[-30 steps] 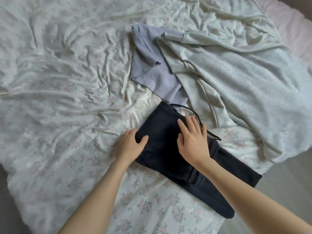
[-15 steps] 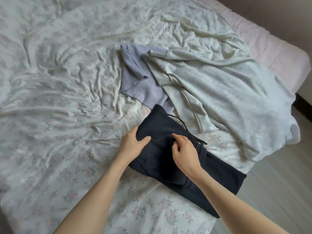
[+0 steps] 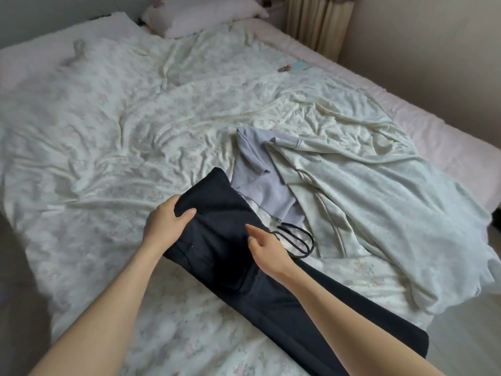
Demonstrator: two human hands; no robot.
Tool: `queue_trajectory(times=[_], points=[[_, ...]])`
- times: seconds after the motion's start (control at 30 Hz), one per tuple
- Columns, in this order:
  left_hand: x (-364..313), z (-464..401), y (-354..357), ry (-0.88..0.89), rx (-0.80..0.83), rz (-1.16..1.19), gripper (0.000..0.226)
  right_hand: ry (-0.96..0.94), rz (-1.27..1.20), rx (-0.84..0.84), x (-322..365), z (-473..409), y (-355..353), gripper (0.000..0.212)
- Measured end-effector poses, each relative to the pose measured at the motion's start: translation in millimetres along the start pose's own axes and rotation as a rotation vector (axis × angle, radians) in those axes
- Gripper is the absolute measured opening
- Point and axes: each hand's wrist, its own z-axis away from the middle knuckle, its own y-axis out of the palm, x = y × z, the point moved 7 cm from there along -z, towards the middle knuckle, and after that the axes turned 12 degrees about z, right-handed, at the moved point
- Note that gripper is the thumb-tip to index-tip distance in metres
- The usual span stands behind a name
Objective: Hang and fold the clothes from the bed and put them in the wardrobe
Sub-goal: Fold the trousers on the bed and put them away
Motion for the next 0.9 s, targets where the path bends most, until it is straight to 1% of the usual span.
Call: queue_trajectory(times=[0.07, 0.1, 0.17, 0.23, 0.27, 0.33, 0.47, 0.53, 0.6, 0.67, 0.77, 0.83, 0.87, 0.9], points=[[-3.9, 3.4, 3.8, 0.037, 0.021, -0.151, 0.023, 0.048, -0.088, 0.041, -5.6, -3.6, 10.2, 0.043], [-7.2, 8.0, 8.6, 0.059, 0.032, -0.211, 0.028, 0.087, -0.171, 0.047, -10.3, -4.8, 14.3, 0.041], [-19.9, 20.5, 24.3, 0.117, 0.060, -0.298, 0.036, 0.230, -0.453, 0.057, -23.9, -3.9, 16.3, 0.038], [-38.0, 37.4, 42.0, 0.199, 0.110, -0.334, 0.040, 0.347, -0.723, 0.051, -38.6, -1.5, 11.5, 0.038], [-47.0, 47.0, 50.0, 0.232, 0.139, -0.330, 0.042, 0.379, -0.801, 0.036, -45.5, 0.6, 5.0, 0.041], [-64.0, 66.7, 66.7, 0.279, 0.197, -0.311, 0.044, 0.386, -0.873, 0.018, -55.9, 6.6, -13.7, 0.046], [-86.8, 110.7, 112.9, 0.374, 0.366, -0.312, 0.044, 0.286, -0.886, 0.071, -67.6, 32.3, -51.7, 0.045], [-92.7, 132.1, 139.2, 0.421, 0.467, -0.340, 0.046, 0.264, -0.843, 0.074, -78.9, 48.9, -66.1, 0.047], [-95.6, 154.7, 165.2, 0.448, 0.552, -0.359, 0.048, 0.282, -0.778, 0.059, -98.3, 66.4, -72.1, 0.049], [-97.2, 176.7, 188.8, 0.464, 0.627, -0.371, 0.051, 0.346, -0.743, -0.020, -125.3, 81.8, -73.3, 0.046], [-90.9, 205.1, 221.9, 0.504, 0.748, -0.413, 0.055, 0.471, -0.694, -0.194, -169.4, 106.7, -74.6, 0.024], [-80.5, 223.7, 240.8, 0.545, 0.817, -0.413, 0.054, 0.568, -0.678, -0.271, -198.5, 121.0, -71.7, 0.018], [-75.1, 230.3, 246.5, 0.577, 0.815, -0.422, 0.053, 0.615, -0.672, -0.299, -211.9, 127.1, -69.7, 0.016], [-68.2, 234.4, 250.9, 0.598, 0.767, -0.426, 0.053, 0.666, -0.670, -0.324, -227.7, 133.9, -66.0, 0.015]])
